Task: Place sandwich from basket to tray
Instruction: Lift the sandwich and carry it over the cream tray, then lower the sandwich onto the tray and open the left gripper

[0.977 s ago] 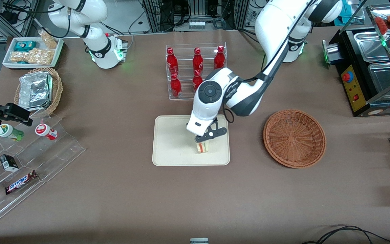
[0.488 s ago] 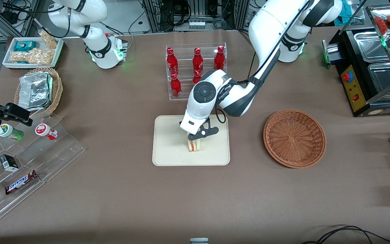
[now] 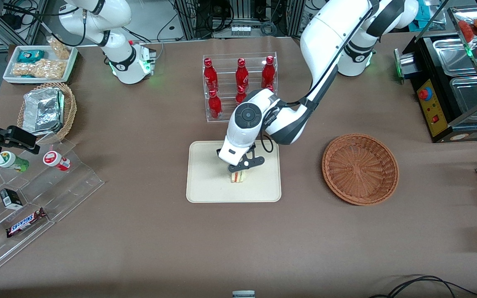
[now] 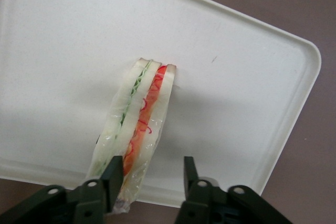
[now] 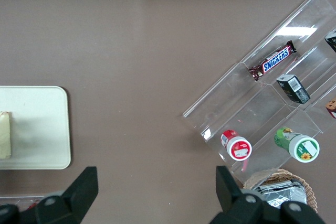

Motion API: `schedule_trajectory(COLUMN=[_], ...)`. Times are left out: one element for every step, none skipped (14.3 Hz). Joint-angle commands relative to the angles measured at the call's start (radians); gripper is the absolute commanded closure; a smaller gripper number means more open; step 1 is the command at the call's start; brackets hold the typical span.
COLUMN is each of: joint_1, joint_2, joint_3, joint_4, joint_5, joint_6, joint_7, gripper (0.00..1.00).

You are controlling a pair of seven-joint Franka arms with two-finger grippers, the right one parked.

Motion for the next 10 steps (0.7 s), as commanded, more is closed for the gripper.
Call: schedule_trajectory(joint_1=[0.001,0.012,0.035,0.056,0.075,0.092,0.119,0.154,0.196,0.248], joint_2=[-0.051,-0.074,-0.098,-0.118,-0.143,-0.167,-0.198,-0.232,-0.262,-0.288], joint_3=[0.013,0.014,0.014,0.014,0.014,0.014,0.016,0.014,0.014,0.013], joint_4=[0.015,0.018,0.033,0.045,0.054,0.054,0.053,0.045,0.047,0.045], joint_5=[-0.013,-0.013,-0.015,-0.015,-0.015,-0.015,-0.015,-0.015,-0.016,-0.036], joint_6=[-0.030,-0.069,-0.118,-0.168,-0.220,-0.251,-0.279,-0.320,-0.390,-0.443], joint_7=[-0.012,-0.023,-0.029,-0.029,-0.029,-0.026,-0.021,-0.014,-0.005,0.021], gripper=[0.00,0.00,0.00,0.00,0.00,0.00,0.00,0.00,0.00,0.00])
